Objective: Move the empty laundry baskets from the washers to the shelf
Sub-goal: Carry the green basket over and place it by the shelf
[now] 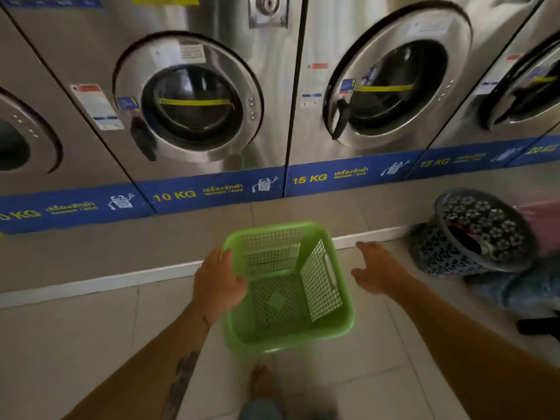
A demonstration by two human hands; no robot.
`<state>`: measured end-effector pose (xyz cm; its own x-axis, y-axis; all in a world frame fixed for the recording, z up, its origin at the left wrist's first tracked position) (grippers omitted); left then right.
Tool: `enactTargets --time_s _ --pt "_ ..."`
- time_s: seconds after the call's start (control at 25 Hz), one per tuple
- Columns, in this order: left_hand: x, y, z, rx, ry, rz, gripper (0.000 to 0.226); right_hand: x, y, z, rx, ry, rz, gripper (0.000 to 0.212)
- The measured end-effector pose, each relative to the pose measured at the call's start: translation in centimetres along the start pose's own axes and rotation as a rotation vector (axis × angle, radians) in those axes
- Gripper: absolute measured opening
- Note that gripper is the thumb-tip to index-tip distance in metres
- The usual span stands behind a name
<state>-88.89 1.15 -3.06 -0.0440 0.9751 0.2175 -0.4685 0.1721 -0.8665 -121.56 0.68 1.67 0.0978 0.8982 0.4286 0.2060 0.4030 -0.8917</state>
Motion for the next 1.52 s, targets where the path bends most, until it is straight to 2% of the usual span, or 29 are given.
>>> enactTargets --time_s 0.16,0.24,0.4,0.52,0.64,0.8,1.12,1.32,1.52 --pt "-4.9 7.2 -3.8 -0.118 -0.051 -0.042 0.075 -8.7 6.9 0.8 -0.003 -0.027 -0.046 0.07" --pt "-6.8 12.1 -6.4 -0.158 -0.076 -0.06 0.079 -13.3 12.3 1.7 0.028 -0.058 -0.073 0.079" --pt "-9.0 20.0 -11.2 -0.151 -0.171 -0.11 0.096 -19.1 20.4 3.6 0.061 0.021 -0.073 0.094" --pt "-9.5 22.7 -12.8 -0.083 -0.165 -0.094 0.109 -21.2 23.8 4.4 0.046 0.022 -0.053 0.105" --pt "-10.5 23.0 -12.9 -0.027 -0.163 -0.047 0.109 -22.3 24.9 4.5 0.063 0.0 -0.012 0.113" --pt "-11.4 19.5 -12.1 0.06 -0.198 -0.012 0.1 -22.2 21.3 3.7 0.038 -0.036 0.016 0.116" --pt "-5.5 4.3 -7.1 0.138 -0.248 0.042 0.091 -12.7 6.4 1.0 0.072 -0.121 0.045 0.101" --pt "4.6 -3.5 -3.1 0.151 -0.3 0.202 0.089 -5.5 -0.9 -0.6 0.065 -0.321 0.115 0.101" --pt "18.7 -7.2 -2.3 0.12 -0.418 0.387 0.089 1.8 -4.8 -4.4 0.128 -0.615 0.14 0.102"
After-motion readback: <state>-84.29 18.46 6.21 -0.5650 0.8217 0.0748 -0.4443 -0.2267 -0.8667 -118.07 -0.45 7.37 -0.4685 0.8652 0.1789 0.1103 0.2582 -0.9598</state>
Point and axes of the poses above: each hand's wrist, its own x-axis away from the middle knuckle, its own y-axis out of the palm, z = x × y, the point moved 4 cm from there along -x, towards the middle knuckle, and after that the axes turned 6 degrees about x, right-handed, at the moved point
